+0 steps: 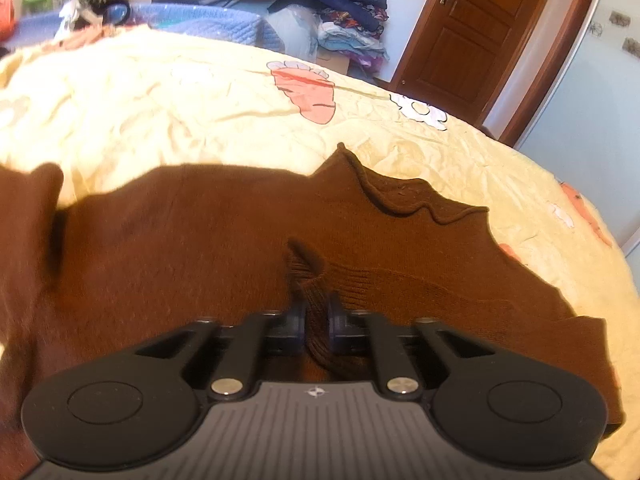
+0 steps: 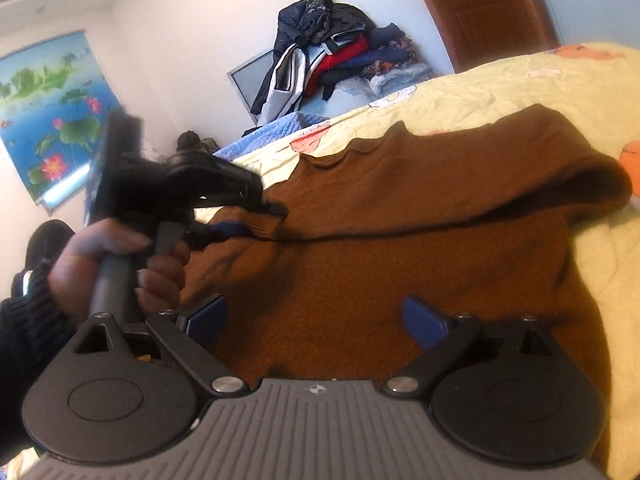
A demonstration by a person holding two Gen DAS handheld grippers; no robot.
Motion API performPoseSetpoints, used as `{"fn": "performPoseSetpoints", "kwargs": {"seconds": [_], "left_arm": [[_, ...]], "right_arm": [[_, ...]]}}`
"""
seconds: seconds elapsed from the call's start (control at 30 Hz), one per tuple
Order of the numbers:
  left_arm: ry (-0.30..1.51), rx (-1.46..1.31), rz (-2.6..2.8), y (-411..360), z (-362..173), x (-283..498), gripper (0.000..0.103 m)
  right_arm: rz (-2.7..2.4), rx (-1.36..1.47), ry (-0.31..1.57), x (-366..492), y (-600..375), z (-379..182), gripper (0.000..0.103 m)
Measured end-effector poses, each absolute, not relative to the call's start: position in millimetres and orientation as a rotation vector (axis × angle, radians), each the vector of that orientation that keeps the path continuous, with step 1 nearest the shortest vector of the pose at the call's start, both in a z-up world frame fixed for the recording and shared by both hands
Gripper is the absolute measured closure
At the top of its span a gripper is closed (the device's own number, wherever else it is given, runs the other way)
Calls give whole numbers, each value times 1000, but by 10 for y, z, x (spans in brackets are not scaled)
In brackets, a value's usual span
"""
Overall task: Fold small clothes
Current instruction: 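Grasp the other sleeve cuff with the left gripper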
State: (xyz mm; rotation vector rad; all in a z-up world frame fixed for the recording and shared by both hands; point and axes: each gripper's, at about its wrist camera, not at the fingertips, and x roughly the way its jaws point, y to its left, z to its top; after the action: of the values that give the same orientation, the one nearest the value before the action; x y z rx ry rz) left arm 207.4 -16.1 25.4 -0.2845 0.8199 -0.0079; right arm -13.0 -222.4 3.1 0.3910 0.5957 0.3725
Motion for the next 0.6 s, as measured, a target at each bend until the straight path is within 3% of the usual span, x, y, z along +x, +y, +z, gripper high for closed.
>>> {"fn": "performPoseSetpoints", "kwargs": {"seconds": [0.27,0.47,0.6], "left_arm": [[624,-170,113,305,665,1575,96],[713,-179,286,905,385,1473,97],[705,-142,291,841,352,1376,97]], "right_arm": [[377,403,596,-100,-2227,24,7],[379,392,600,-90,-2212,33,5],[378,378,603,-77,-2201,34,4]]}}
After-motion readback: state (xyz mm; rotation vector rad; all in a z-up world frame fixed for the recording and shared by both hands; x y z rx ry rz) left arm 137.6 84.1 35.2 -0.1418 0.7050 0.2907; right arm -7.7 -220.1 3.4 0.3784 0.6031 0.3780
